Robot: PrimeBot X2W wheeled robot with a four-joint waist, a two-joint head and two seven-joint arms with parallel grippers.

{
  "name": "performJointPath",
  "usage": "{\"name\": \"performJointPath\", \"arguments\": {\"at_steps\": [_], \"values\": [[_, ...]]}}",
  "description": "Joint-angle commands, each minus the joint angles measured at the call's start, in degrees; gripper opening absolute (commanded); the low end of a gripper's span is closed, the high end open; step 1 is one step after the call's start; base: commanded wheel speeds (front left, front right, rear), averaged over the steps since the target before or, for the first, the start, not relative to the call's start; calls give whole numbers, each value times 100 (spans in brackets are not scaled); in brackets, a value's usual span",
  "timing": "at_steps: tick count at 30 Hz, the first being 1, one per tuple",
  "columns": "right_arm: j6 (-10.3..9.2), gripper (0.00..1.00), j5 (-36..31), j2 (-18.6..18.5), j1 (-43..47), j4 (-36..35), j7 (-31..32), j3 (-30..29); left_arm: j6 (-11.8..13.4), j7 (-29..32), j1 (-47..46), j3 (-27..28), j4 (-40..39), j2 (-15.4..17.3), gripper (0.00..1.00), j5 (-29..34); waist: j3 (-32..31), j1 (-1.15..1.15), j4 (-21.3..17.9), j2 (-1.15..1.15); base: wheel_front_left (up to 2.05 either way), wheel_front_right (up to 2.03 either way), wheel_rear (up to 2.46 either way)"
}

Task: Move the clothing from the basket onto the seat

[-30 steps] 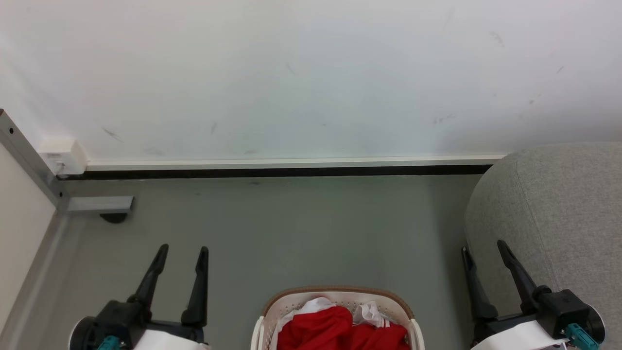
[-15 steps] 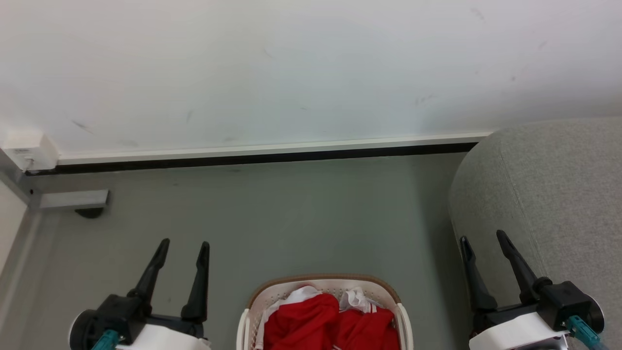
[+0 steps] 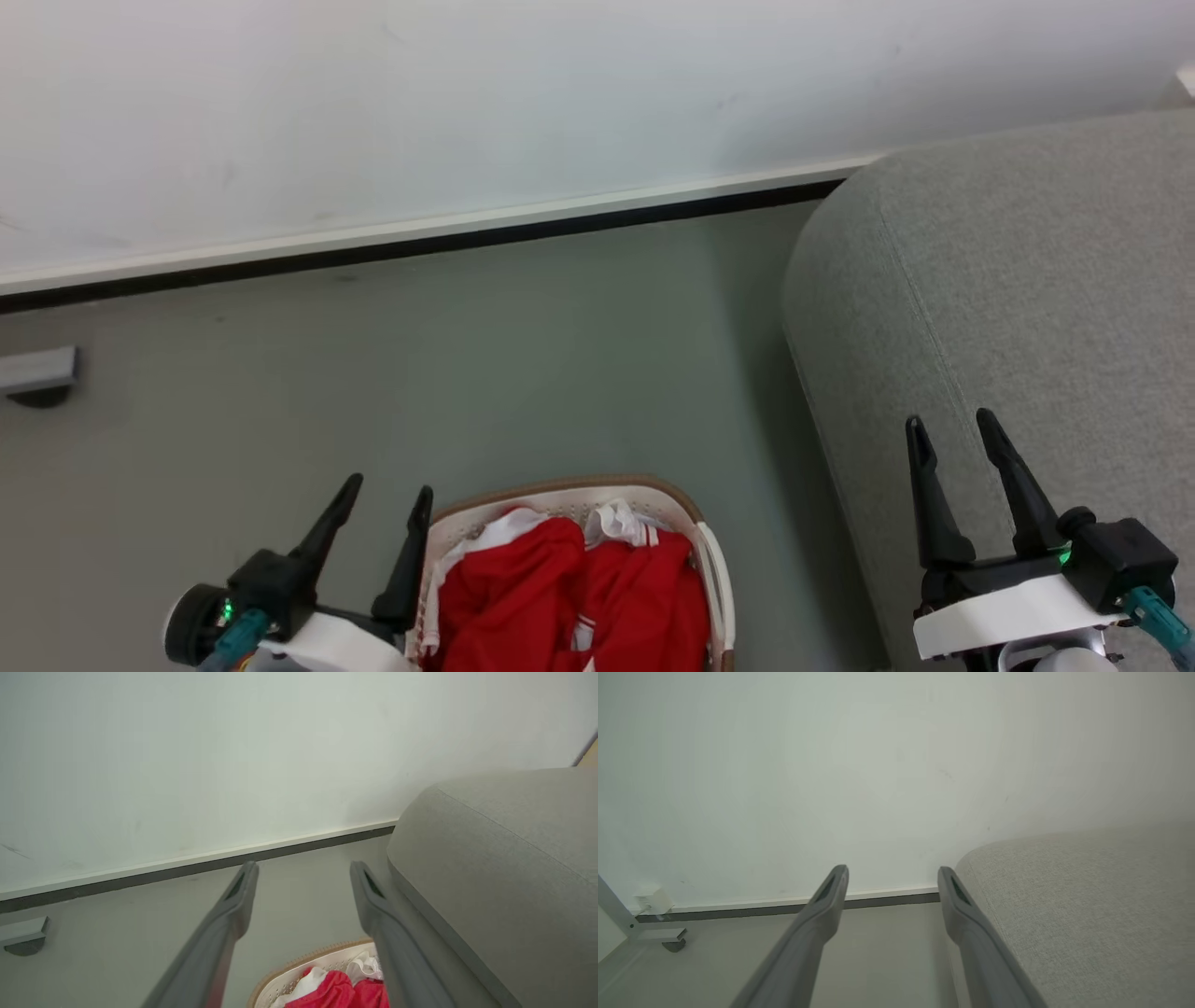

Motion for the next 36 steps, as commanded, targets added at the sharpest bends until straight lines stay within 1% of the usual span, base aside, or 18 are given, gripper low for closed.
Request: {"name": "performJointPath", "arguments": {"at_steps": [1, 6, 7, 10, 13, 17, 21, 23, 29, 36], "values": [[-12, 100, 56, -6, -109, -51, -23, -33, 3, -2, -178, -160, 247, 128, 100, -80, 297, 0, -270, 0, 0, 0, 0], [-12, 100, 216, -6, -226, -144, -18, -21, 3, -2, -653, -825, 1135, 443, 100, -44, 662, 0, -513, 0, 0, 0, 0], [-12, 100, 216, -6, -226, -144, -18, -21, 3, -2, -653, -825, 1135, 443, 100, -44, 662, 0, -513, 0, 0, 0, 0], [-12, 100, 280, -5, -288, -196, -18, 3, 3, -3, -992, -1388, 1731, 582, 100, -35, 888, 0, -633, 0, 0, 0, 0], [-12, 100, 370, -6, -377, -275, -18, 27, 4, 53, -1338, -1883, 2267, 696, 100, -160, 1150, 0, -755, 0, 0, 0, 0], [-12, 100, 518, -5, -487, -373, -18, 51, 4, 233, -1783, -2484, 2825, 794, 100, -312, 1524, 0, -896, 0, 0, 0, 0], [-12, 100, 646, -6, -602, -467, -18, 94, 4, 699, -2174, -3065, 3361, 960, 100, -494, 1900, 0, -1044, 0, 0, 0, 0], [-12, 100, 699, -6, -643, -521, -18, 122, 3, 909, -2350, -3286, 3553, 968, 100, -605, 2092, 0, -1122, 0, 0, 0, 0], [-12, 100, 854, -5, -782, -652, -19, 186, 3, 1189, -2811, -3919, 3898, 1111, 100, -947, 2562, 0, -1312, 0, 0, 0, 0], [-12, 100, 1013, -5, -935, -793, -19, 250, 3, 1594, -3236, -4425, 4269, 1309, 100, -1244, 3019, 0, -1464, 0, 0, 0, 0]]}}
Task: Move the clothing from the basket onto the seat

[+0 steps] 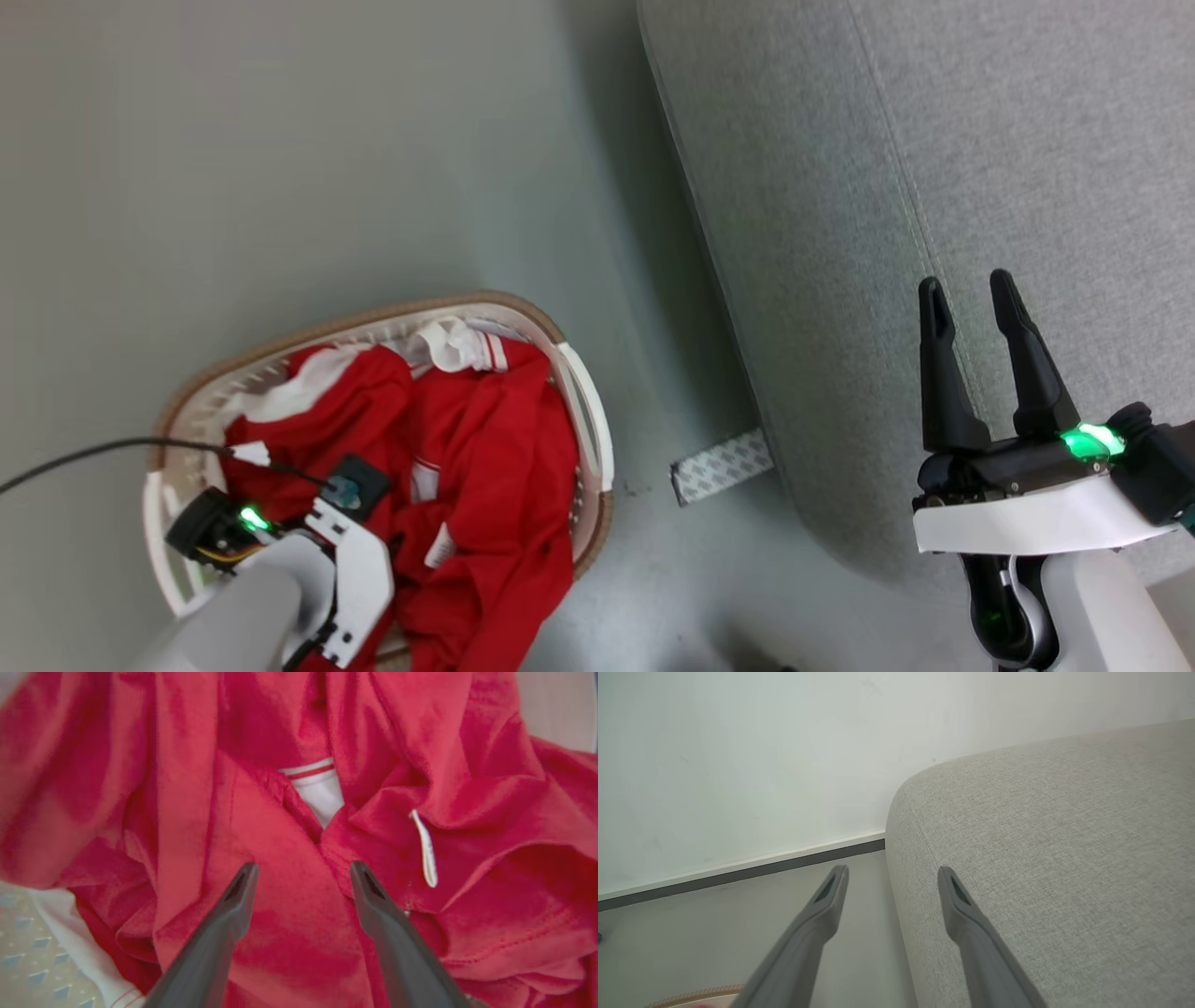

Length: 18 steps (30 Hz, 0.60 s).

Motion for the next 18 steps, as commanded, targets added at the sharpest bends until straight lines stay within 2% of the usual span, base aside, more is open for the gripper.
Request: {"name": "performJointPath", "arguments": {"at_steps": [1, 7, 16, 17, 18], "values": [[-12, 100, 50, -2, -96, -60, -12, 11, 3, 53, -70, -77, 67, 71, 100, -67, 195, -1, -107, 0, 0, 0, 0], [-12, 100, 168, -2, -137, -98, -12, 52, 4, 329, -367, -497, 358, 183, 100, -67, 460, -1, -189, 0, 0, 0, 0], [-12, 100, 351, -3, -183, -187, -12, 151, 4, 339, -693, -857, 650, 262, 100, -168, 886, -1, -353, 0, 0, 0, 0], [-12, 100, 353, -3, -183, -189, -12, 161, 4, 321, -716, -881, 678, 276, 93, -187, 915, -1, -361, 0, 0, 0, 0], [-12, 100, 358, -3, -183, -187, -12, 164, 4, 287, -731, -902, 713, 281, 72, -219, 933, -1, -367, 0, 0, 0, 0]]}}
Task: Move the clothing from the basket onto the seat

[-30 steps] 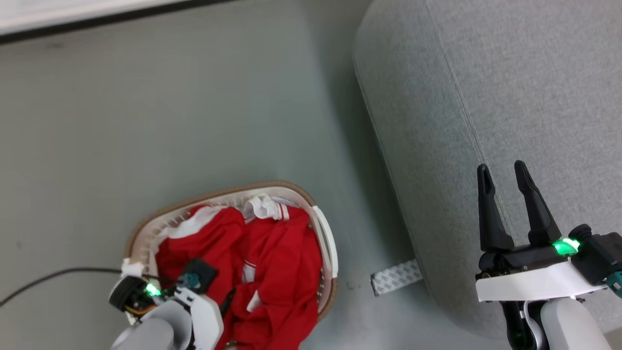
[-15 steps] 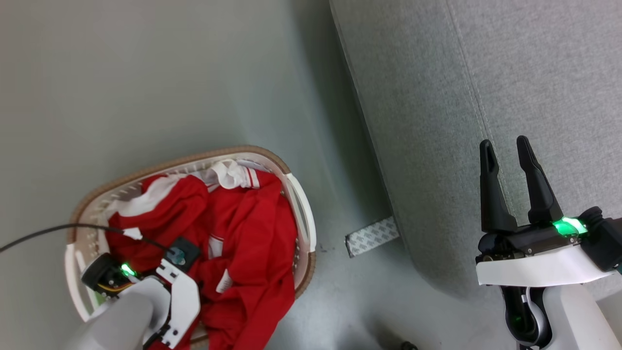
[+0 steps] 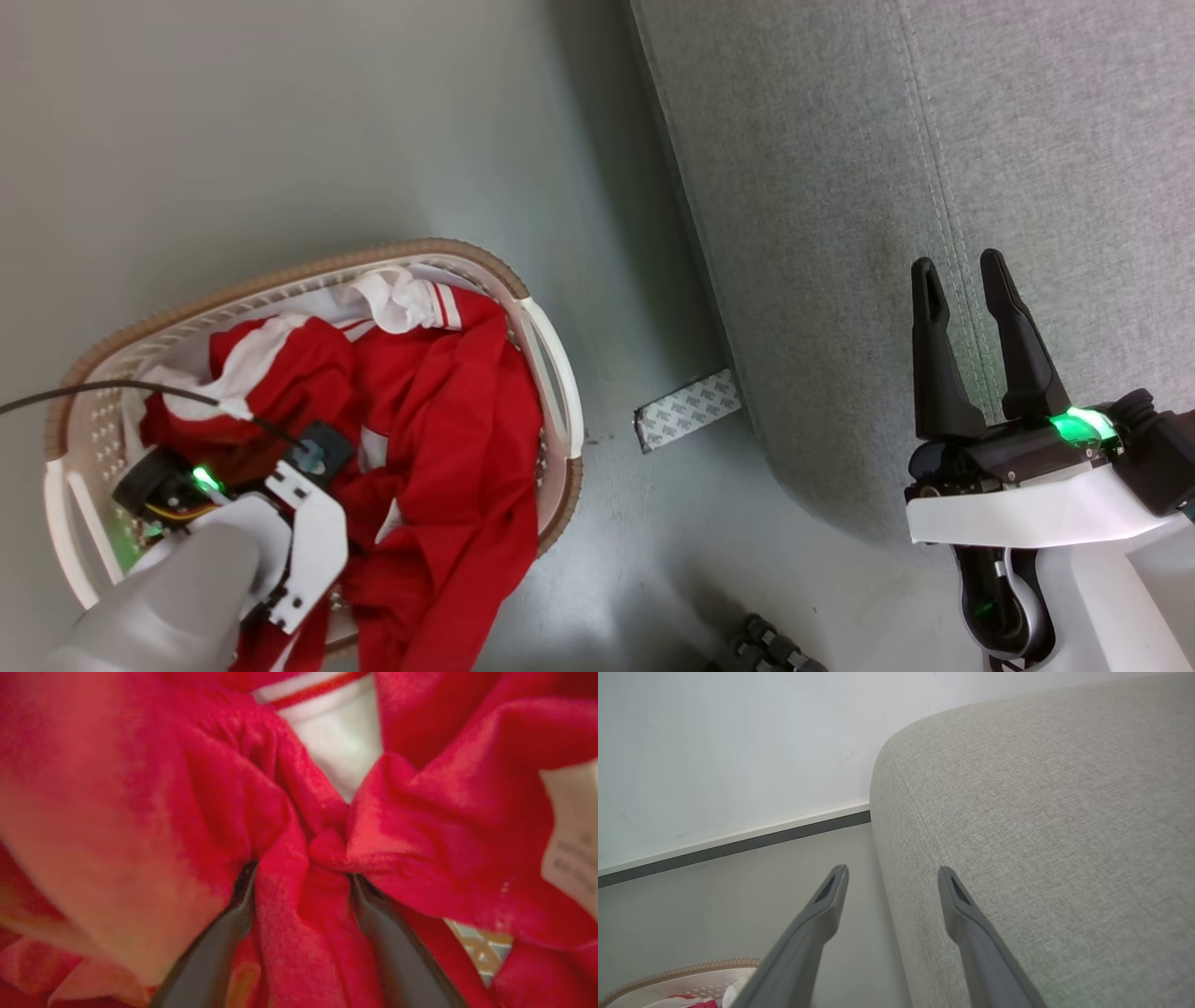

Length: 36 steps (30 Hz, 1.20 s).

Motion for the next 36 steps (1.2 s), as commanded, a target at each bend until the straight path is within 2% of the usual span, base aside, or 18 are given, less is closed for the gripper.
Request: {"name": "performJointPath", "arguments": {"at_steps": [1, 2, 3, 11, 18, 29, 36], "values": [[-12, 100, 53, -3, -51, -21, -12, 4, 4, -38, -21, -38, 80, 41, 39, -97, 55, -1, -30, 0, 0, 0, 0], [-12, 100, 57, -3, -55, -15, -12, 4, 4, -96, -20, -54, 107, 43, 12, -141, 62, -1, -31, 0, 0, 0, 0], [-12, 100, 58, -3, -61, -4, -12, -2, 4, -142, -23, -75, 131, 45, 0, -183, 62, -1, -29, 0, 0, 0, 0], [-12, 100, -107, -3, -108, 94, -12, -51, 4, -524, 54, -239, 287, -91, 0, -507, -207, -1, 84, 0, 0, 0, 0], [-12, 100, -350, -4, -25, 236, -12, -160, 4, -880, 138, -324, 316, -416, 0, -921, -898, -1, 304, 0, 0, 0, 0], [-12, 100, -799, -8, 209, 517, -12, -372, 4, -1438, 430, -436, 88, -962, 0, -1641, -2198, -1, 965, 0, 0, 0, 0], [-12, 100, -1001, -9, 286, 684, -12, -451, 4, -1681, 670, -356, -138, -1134, 0, -2094, -2824, -1, 1335, 0, 0, 0, 0]]}}
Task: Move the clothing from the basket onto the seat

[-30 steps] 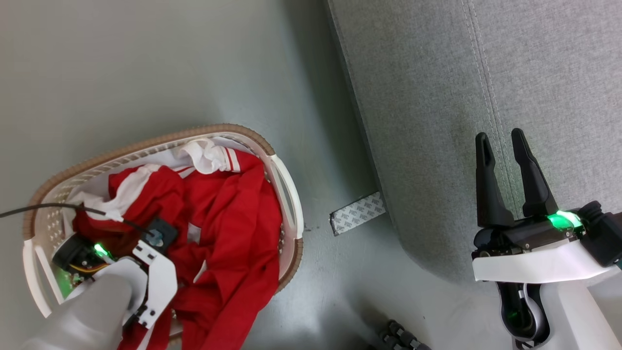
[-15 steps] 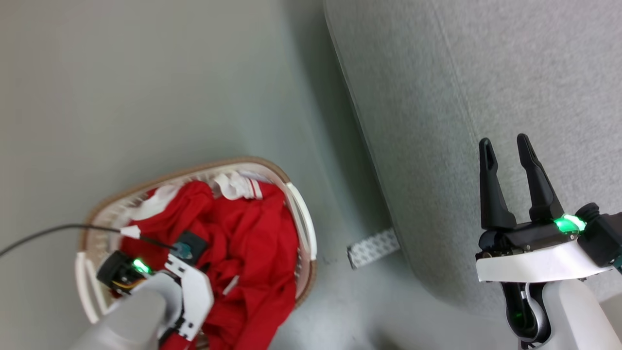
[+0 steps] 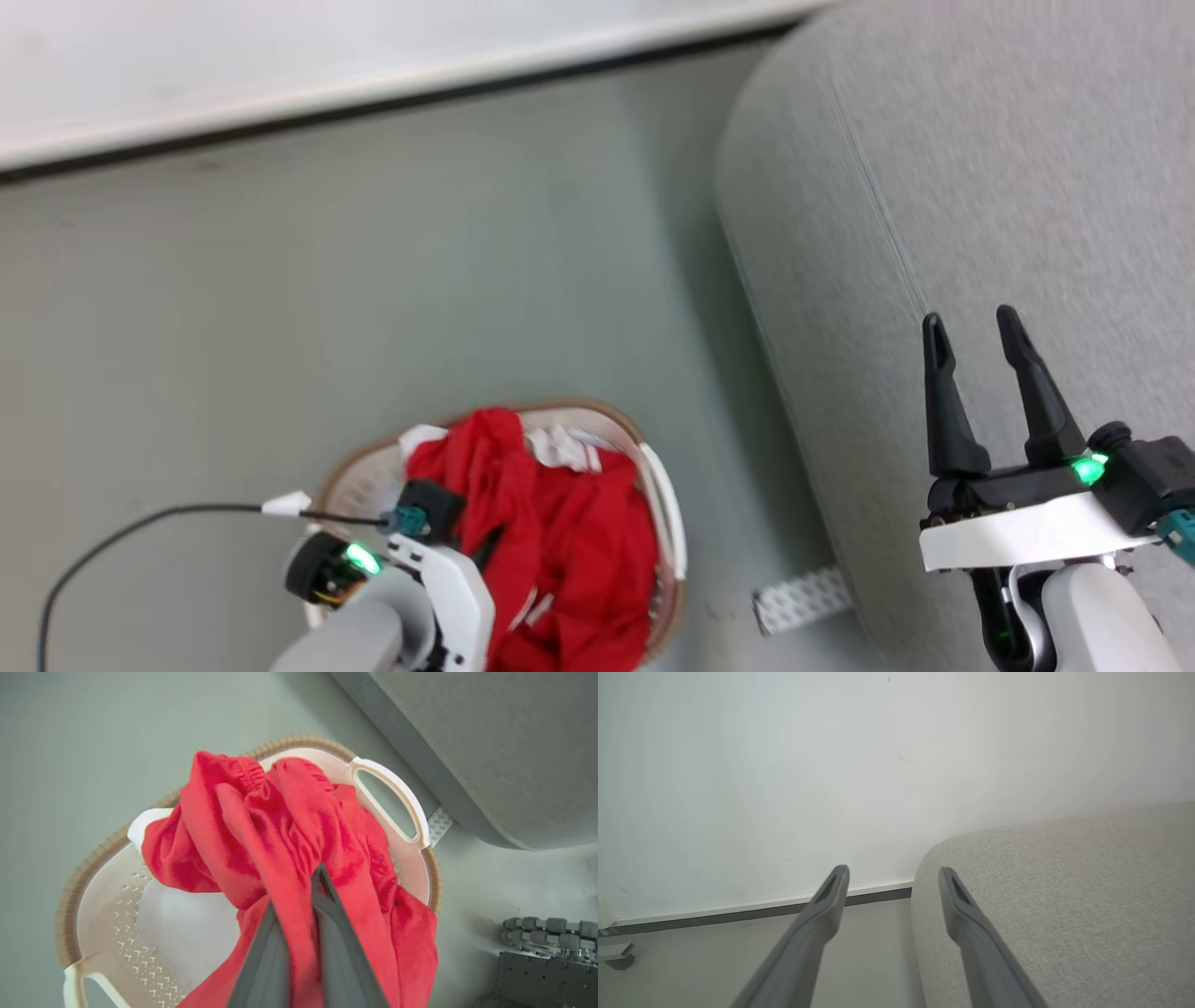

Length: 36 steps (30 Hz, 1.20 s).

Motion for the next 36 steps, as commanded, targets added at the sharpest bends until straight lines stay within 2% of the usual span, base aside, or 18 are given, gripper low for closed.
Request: {"name": "performJointPath", "arguments": {"at_steps": [1, 8, 19, 25, 36], "values": [[-12, 100, -71, -17, 97, 42, -12, -22, 3, -79, 112, 16, -50, -27, 0, -75, -434, 1, 377, 0, 0, 0, 0], [-12, 100, -201, -17, 184, 211, -12, -54, 3, -242, 313, 197, -548, -18, 0, -360, -1046, 1, 855, 0, 0, 0, 0], [-12, 100, -160, -18, 424, 389, -12, -8, 167, -233, 688, 1161, -2260, 182, 0, 152, -1638, 1, 1428, 0, 0, 0, 0], [-12, 100, -86, -18, 591, 493, -12, 94, 170, -234, 830, 1581, -3070, 227, 0, 94, -1922, 1, 1606, 0, 0, 0, 0], [-12, 100, -24, -18, 768, 475, -11, 381, 452, -211, 492, 1851, -4271, 514, 0, 265, -2236, 1, 1792, 0, 0, 0, 0]]}}
